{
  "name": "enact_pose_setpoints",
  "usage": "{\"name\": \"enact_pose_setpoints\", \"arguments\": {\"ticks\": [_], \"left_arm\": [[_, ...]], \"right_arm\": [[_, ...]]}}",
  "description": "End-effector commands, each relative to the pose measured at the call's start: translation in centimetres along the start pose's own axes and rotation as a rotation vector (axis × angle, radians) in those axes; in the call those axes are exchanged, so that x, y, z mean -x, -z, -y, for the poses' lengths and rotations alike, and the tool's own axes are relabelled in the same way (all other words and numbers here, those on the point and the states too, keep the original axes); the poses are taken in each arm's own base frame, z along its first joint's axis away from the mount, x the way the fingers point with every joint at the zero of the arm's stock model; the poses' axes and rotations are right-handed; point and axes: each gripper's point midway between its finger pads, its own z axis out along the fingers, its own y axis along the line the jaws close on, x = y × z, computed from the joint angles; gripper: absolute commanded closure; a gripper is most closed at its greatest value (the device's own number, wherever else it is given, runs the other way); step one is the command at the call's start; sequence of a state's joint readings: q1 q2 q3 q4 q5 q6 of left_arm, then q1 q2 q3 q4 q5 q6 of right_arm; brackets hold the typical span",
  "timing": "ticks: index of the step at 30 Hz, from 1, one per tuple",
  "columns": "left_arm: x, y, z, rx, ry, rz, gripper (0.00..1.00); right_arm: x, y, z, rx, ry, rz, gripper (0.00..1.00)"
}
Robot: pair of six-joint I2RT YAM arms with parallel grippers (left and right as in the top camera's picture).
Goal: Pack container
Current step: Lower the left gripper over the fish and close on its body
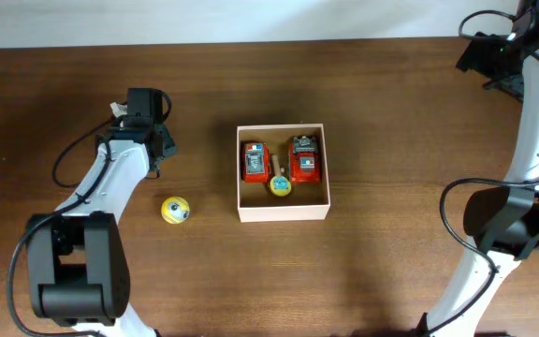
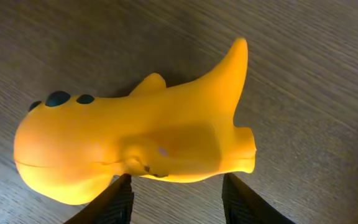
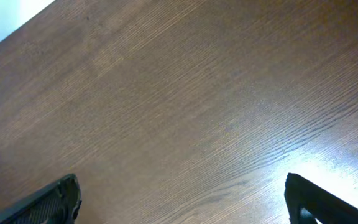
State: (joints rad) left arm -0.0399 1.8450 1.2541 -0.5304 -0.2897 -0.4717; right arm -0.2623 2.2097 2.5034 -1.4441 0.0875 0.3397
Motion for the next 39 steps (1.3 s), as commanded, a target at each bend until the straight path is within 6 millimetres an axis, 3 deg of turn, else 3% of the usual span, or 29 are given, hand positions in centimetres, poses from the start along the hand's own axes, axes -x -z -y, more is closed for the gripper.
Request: {"name": "enact_pose_setpoints", "arguments": {"ticks": [1,9,16,32,39], "left_arm": [[1.1,0.2,-0.1,0.02,-0.013,0.019,0.52],[1.2,2.7,-0.5,0.055,-0.044,-0.057,0.52],[1.3,2.7,-0.5,0.056,-0.045,-0.059,0.53],[0.5,-1.1,-1.8,0.149,-0.054,-0.081,0.53],[1.0,-1.3,-1.8,0.143,-0.056,-0.066,0.53]], "right_arm": [[0.0,-0.1,0.0,-0.003,-0.008,-0.003,0.01],[0.0,-0.1,0.0,-0.003,-0.009,-0.003,0.01],[0.0,-0.1,0.0,-0.003,-0.009,-0.003,0.01],[0.0,-0.1,0.0,-0.003,-0.009,-0.003,0.01],[0.0,-0.1,0.0,-0.003,-0.009,-0.003,0.01]]}}
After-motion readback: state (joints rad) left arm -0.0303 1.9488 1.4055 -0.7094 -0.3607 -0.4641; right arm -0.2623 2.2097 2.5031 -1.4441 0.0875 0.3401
